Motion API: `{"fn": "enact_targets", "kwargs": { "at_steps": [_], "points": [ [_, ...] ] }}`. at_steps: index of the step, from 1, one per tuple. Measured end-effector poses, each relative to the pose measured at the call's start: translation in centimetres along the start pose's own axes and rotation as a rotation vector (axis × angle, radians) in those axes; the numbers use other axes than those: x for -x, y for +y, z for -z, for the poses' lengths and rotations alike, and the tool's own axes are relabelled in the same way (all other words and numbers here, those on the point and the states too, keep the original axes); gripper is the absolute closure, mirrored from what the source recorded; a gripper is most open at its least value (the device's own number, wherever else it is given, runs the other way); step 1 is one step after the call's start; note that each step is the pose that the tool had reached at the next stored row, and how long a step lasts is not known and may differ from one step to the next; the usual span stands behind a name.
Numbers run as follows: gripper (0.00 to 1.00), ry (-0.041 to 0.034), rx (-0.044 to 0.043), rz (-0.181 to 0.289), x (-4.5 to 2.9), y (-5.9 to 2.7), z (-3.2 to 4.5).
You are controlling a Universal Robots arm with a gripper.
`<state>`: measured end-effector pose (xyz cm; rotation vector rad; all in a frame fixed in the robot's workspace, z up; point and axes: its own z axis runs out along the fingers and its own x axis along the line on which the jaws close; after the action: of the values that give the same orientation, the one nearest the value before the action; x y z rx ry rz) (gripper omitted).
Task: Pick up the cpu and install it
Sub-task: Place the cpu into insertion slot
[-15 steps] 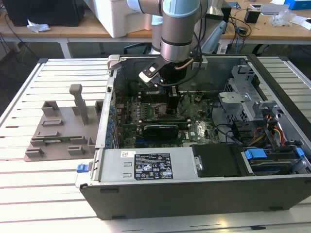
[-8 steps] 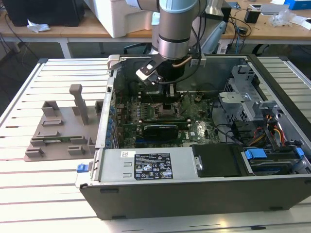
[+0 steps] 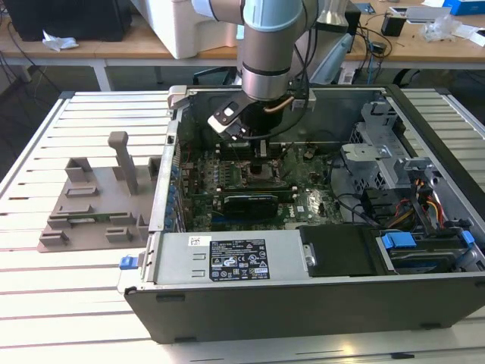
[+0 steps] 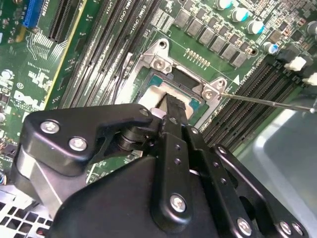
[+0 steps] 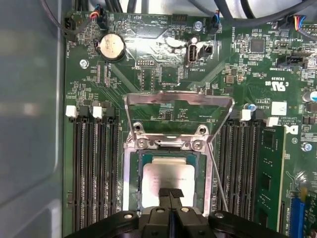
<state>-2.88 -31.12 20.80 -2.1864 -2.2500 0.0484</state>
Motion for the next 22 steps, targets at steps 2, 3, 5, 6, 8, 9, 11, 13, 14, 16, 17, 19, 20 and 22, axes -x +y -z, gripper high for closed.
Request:
{"fn": "enact_targets", "kwargs": {
  "at_steps": [2, 3, 5, 6, 8, 9, 11, 13, 14, 16, 17, 19, 20, 22],
  "points": [
    [0.89, -0.0028, -0.0004, 0.002, 0.00, 0.42, -0.16],
    [0.89, -0.0046, -0.0010, 0.002, 0.01, 0.58, -0.24],
    [0.89, -0.0076, -0.0022, 0.002, 0.03, 0.91, -0.40],
    [0.89, -0.0073, -0.0018, 0.002, 0.02, 1.09, -0.45],
    [0.89, -0.0065, -0.0012, 0.002, 0.02, 1.54, -0.45],
    [0.89, -0.0041, 0.0001, 0.003, -0.01, 1.72, 0.05],
    [0.89, -0.0060, -0.0011, 0.002, 0.05, 1.67, 1.27],
    [0.89, -0.0064, -0.0013, 0.002, 0.07, 1.66, 1.93],
    [0.89, -0.0064, -0.0013, 0.002, 0.07, 1.65, 2.20],
    [0.89, -0.0064, -0.0012, 0.002, 0.09, 1.63, 2.81],
    [0.89, -0.0065, -0.0013, 0.002, 0.09, 1.62, 3.14],
    [0.89, -0.0064, -0.0013, 0.002, 0.11, 1.60, 3.93],
    [0.89, -0.0065, -0.0013, 0.002, 0.12, 1.59, 4.33],
    [0.89, -0.0064, -0.0013, 0.002, 0.13, 1.58, 5.12]
  ]
}}
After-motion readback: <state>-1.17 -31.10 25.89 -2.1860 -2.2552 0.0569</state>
